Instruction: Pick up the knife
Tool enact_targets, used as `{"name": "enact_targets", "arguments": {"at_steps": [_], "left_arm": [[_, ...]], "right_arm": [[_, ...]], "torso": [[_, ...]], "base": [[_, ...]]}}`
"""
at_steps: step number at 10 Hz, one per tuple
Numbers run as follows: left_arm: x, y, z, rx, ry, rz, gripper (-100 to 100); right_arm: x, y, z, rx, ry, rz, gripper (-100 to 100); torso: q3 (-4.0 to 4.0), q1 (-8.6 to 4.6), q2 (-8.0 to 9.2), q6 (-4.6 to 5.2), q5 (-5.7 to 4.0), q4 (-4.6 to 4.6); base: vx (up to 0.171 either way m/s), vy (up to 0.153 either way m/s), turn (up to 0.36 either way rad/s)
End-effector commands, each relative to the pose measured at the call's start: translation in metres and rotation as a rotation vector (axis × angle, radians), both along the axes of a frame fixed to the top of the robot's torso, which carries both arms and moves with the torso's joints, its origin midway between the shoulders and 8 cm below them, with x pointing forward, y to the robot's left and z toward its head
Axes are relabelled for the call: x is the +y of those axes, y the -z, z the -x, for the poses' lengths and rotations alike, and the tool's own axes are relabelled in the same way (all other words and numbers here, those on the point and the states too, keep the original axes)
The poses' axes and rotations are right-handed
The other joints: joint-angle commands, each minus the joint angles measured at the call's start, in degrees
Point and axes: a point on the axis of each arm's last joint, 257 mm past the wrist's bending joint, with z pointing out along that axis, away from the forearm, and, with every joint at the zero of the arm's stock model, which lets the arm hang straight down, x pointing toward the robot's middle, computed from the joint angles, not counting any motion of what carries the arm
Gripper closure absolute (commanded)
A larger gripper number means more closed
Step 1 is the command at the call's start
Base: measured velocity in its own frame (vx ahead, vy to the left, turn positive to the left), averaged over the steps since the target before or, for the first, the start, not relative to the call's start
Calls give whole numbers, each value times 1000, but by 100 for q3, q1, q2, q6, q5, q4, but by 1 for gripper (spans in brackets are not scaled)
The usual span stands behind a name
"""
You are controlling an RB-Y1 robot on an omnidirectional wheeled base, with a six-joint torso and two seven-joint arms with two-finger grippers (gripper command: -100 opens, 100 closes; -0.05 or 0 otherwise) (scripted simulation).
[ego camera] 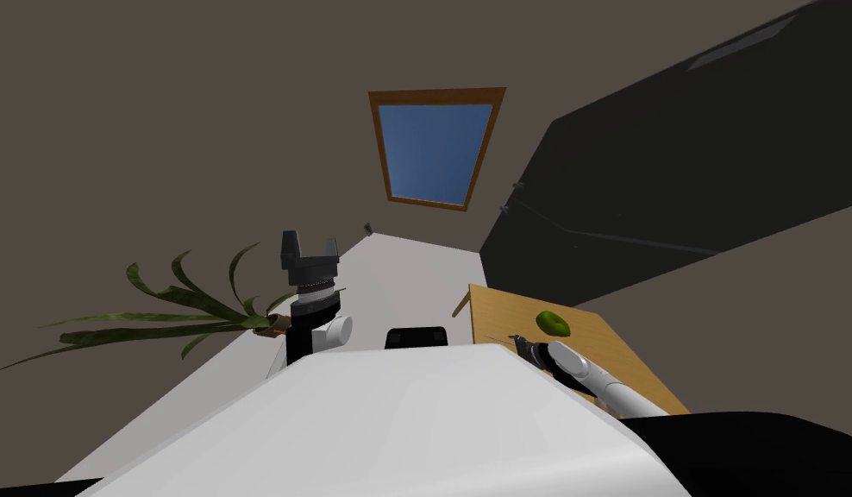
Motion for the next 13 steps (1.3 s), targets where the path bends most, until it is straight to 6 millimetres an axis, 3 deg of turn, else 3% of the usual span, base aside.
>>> {"name": "enact_targets", "arguments": {"at_steps": [1, 3, 5, 6, 10, 11, 12, 13], "left_arm": [[0, 0, 0, 0, 0, 0, 0], [0, 0, 0, 0, 0, 0, 0], [0, 0, 0, 0, 0, 0, 0], [0, 0, 0, 0, 0, 0, 0], [0, 0, 0, 0, 0, 0, 0], [0, 0, 0, 0, 0, 0, 0], [0, 0, 0, 0, 0, 0, 0], [0, 0, 0, 0, 0, 0, 0]], "right_arm": [[6, -7, -23, -41, -4, -1, -100], [19, 3, -4, 6, 16, -24, -100], [19, 3, -5, 6, 12, -23, -100], [19, 3, -4, 8, 14, -24, 100], [20, 4, -1, 16, 6, -25, 100], [20, 4, -1, 15, 7, -25, 0], [14, 10, 21, 51, 13, -25, 100], [7, 5, 10, 24, -6, -11, 100]], "torso": [[0, 0, 0, 0, 0, 0], [7, -8, 13, 0, -1, 3], [-1, -5, -2, 0, -1, -1], [-4, -2, -7, 0, 0, -1], [6, 1, 1, 11, 3, 11], [6, 1, 1, 9, 3, 10], [5, 1, 1, 9, 3, 9], [-6, 5, -19, 10, 3, 4]], "base": [[-66, -9, -37], [-46, -25, -7], [-4, -6, 0], [0, 0, 0], [-1, 0, 6], [0, 0, 0], [71, 20, 29], [86, 39, -3]]}}
